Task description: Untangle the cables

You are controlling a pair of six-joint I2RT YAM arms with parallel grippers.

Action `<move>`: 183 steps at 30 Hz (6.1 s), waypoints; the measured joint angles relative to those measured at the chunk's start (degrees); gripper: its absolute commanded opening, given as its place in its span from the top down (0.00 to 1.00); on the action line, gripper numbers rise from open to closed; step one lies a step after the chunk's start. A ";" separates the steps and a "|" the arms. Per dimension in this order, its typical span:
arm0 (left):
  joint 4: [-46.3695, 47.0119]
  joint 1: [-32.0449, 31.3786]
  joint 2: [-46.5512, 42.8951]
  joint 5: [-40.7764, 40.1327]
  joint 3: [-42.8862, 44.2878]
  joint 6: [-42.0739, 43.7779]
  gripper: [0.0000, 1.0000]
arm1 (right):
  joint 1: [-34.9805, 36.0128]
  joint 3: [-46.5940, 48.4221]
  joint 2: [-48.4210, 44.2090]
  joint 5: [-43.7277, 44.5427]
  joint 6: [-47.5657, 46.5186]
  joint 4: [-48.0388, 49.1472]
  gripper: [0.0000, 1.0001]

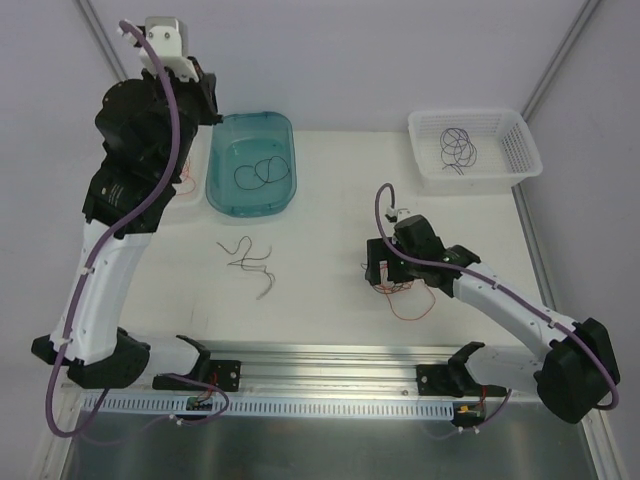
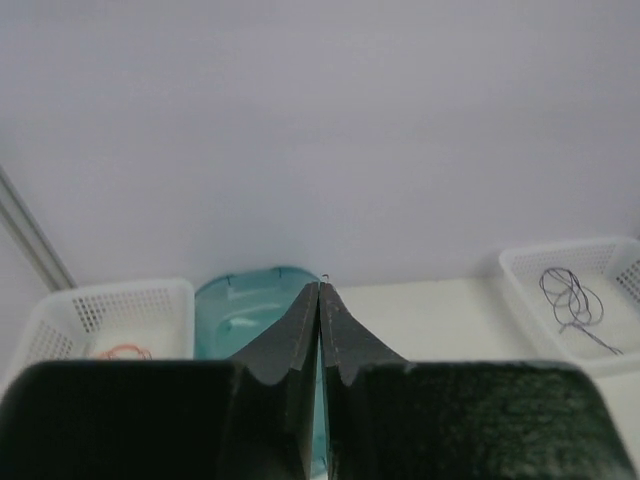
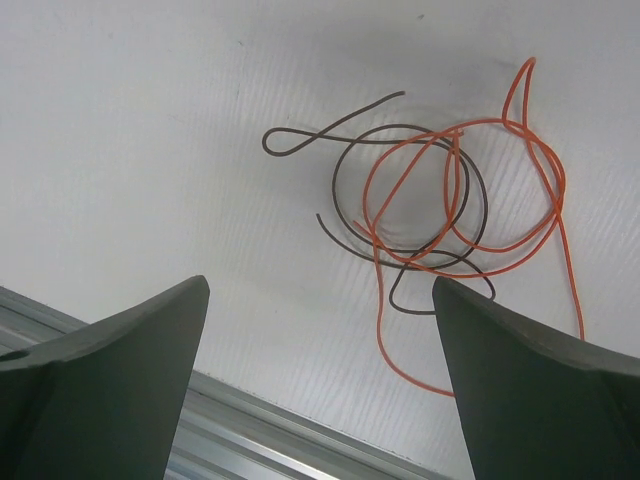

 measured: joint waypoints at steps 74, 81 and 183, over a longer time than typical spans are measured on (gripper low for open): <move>-0.59 -18.91 9.38 9.40 -67.08 -32.81 1.00 | 2.05 -6.75 -5.01 0.02 -0.02 0.13 0.00; -4.28 -18.91 0.70 8.72 -64.57 -31.15 1.00 | 2.05 -6.75 -5.01 0.11 -0.02 0.13 0.00; 8.76 -10.32 -29.38 22.18 -86.05 -38.25 0.04 | 6.93 1.84 20.50 7.52 0.76 11.19 0.99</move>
